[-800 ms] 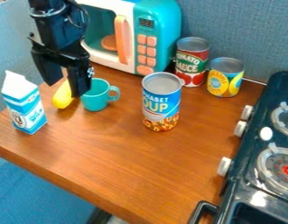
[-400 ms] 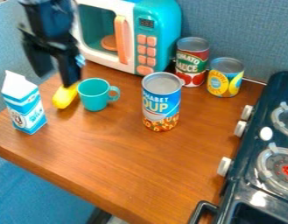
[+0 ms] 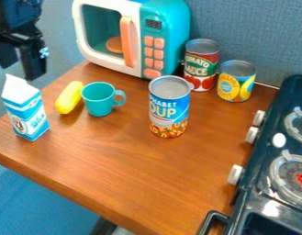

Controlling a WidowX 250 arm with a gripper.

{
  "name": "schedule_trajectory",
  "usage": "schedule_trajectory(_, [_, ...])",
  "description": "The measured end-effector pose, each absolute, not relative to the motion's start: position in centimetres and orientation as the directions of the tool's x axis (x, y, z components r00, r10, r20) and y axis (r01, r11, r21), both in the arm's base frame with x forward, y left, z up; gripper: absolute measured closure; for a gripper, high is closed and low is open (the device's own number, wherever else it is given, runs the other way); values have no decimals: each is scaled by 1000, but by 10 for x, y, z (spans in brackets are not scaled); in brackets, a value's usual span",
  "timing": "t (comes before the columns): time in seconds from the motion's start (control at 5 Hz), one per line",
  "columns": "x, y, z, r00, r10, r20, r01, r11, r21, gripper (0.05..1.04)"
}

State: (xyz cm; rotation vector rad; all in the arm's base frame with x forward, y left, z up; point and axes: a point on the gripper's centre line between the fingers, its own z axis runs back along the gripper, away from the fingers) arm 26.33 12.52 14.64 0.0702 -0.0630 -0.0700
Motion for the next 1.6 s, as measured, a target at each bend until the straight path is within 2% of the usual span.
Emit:
schedule_trajectory(0.2, [252,159,127,1000,16,-23,-14,996,87,83])
schedule_trajectory(0.4, [252,168,126,999,31,-9,-30,994,107,83])
schedule_trajectory(0.8, [264,164,124,998,-26,56,23,998,64,83])
schedule_trajectory(1.2, [256,170,123,996,18,92,-20,999,25,83])
schedule_trajectory(1.6, [255,173,112,998,23,53,-24,1000,6,83])
